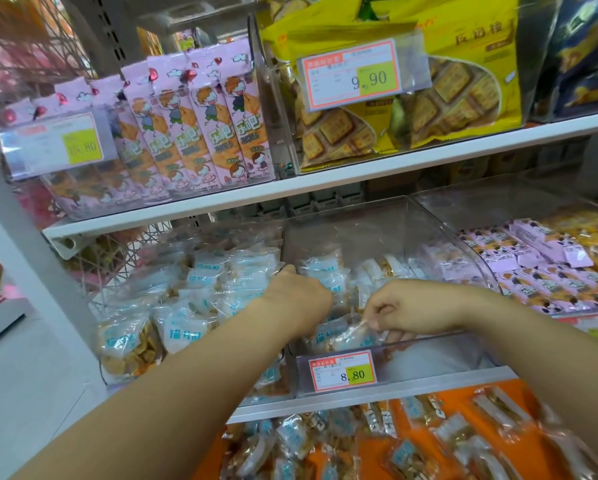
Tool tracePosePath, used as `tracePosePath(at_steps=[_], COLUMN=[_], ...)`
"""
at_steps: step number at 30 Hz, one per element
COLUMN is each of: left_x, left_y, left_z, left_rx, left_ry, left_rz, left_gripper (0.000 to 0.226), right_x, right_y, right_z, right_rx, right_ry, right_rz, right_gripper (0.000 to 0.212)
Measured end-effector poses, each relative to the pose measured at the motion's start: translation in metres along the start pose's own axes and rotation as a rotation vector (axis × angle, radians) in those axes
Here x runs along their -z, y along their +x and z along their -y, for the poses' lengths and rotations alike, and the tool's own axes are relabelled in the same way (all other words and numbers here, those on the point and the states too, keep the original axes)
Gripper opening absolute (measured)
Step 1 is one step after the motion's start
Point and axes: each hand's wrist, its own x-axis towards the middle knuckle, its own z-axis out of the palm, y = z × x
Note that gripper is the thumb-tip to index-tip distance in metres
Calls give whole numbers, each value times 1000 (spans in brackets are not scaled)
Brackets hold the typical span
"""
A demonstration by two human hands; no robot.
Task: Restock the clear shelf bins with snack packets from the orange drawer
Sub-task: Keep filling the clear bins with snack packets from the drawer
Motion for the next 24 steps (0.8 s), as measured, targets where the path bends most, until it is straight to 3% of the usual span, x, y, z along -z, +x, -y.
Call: tracePosePath(at_steps=[5,15,24], left_x=[-4,-1,-10], left_y=[3,2,-53], left_z=[5,8,24], left_rx=[2,5,-10], left_ry=[-61,-173,-312], left_rz=[9,57,-98], left_gripper=[23,28,28], right_x=[-5,-21,-19], right_y=[2,7,8], right_z=[-7,4,12], right_rx=[-34,-81,-56], right_ry=[203,22,29], right_rz=[8,52,60], right_gripper=[14,26,20])
